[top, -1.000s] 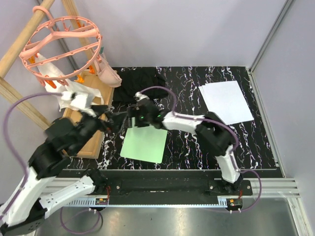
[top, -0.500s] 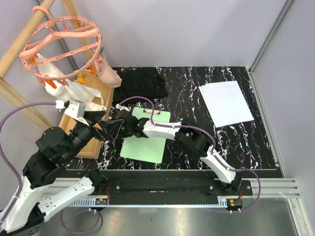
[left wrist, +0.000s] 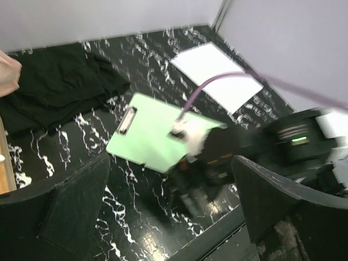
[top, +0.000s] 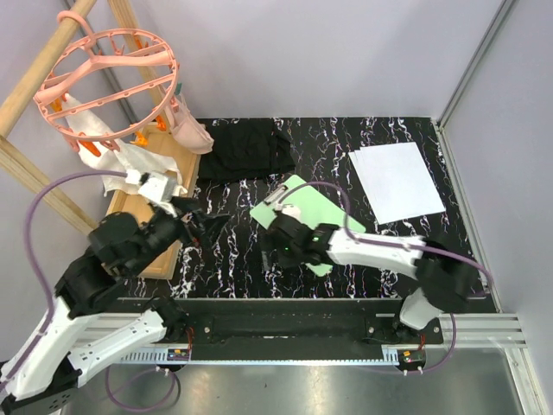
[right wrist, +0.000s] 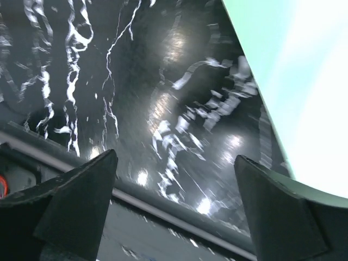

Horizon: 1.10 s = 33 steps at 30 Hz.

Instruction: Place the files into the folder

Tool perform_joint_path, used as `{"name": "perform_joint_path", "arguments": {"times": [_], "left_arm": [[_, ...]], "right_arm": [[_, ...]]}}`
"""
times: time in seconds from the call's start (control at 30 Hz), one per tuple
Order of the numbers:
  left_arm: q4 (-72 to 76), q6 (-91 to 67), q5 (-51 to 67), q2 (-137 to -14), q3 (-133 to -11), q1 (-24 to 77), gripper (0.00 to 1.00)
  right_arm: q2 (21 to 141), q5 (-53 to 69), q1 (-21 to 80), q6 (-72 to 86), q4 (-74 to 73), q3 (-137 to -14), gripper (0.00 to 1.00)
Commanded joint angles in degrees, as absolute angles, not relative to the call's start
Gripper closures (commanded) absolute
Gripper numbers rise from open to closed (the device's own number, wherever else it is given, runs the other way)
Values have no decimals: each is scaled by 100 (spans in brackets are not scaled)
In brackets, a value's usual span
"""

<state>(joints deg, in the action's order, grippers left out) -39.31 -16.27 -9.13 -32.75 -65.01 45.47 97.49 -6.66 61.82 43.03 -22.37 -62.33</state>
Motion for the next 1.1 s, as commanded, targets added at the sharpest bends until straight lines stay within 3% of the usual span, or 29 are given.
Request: {"name": "perform_joint_path", "arguments": {"times": [0.0,0.13,0.27,0.4,0.57,0.7,1.07], "left_arm": [[-3262,-1556,-677,-4085,-6117,4562,1],[-3146,-1591,-89,-5882,-6371,4579,1],[-3181,-1197,-316,-7467,-7074,4685,3],[-3734,-381,-1298,-9521,-8207,4632,7],[-4305,246,-1091,-11351,-9903,4009,18],[-4605,422,-941,-12084,-10870,3648,20],[-4237,351,-635,-12963,-11118,3366,13]], "right_arm": [[8099,-1774,5943,4201,-2355,-5539,0],[7235,-1670,4906,4464,-2461,-4791,0],[6698,-1346,3984,4098,-2618,-4412,0],[6828,-204,3086,3543,-2821,-4570,0],[7171,-228,2909,3322,-3137,-4772,0],[7303,-290,2602,3498,-3199,-4798,0],[8542,-62,1802,3155,-3199,-5844,0]]}}
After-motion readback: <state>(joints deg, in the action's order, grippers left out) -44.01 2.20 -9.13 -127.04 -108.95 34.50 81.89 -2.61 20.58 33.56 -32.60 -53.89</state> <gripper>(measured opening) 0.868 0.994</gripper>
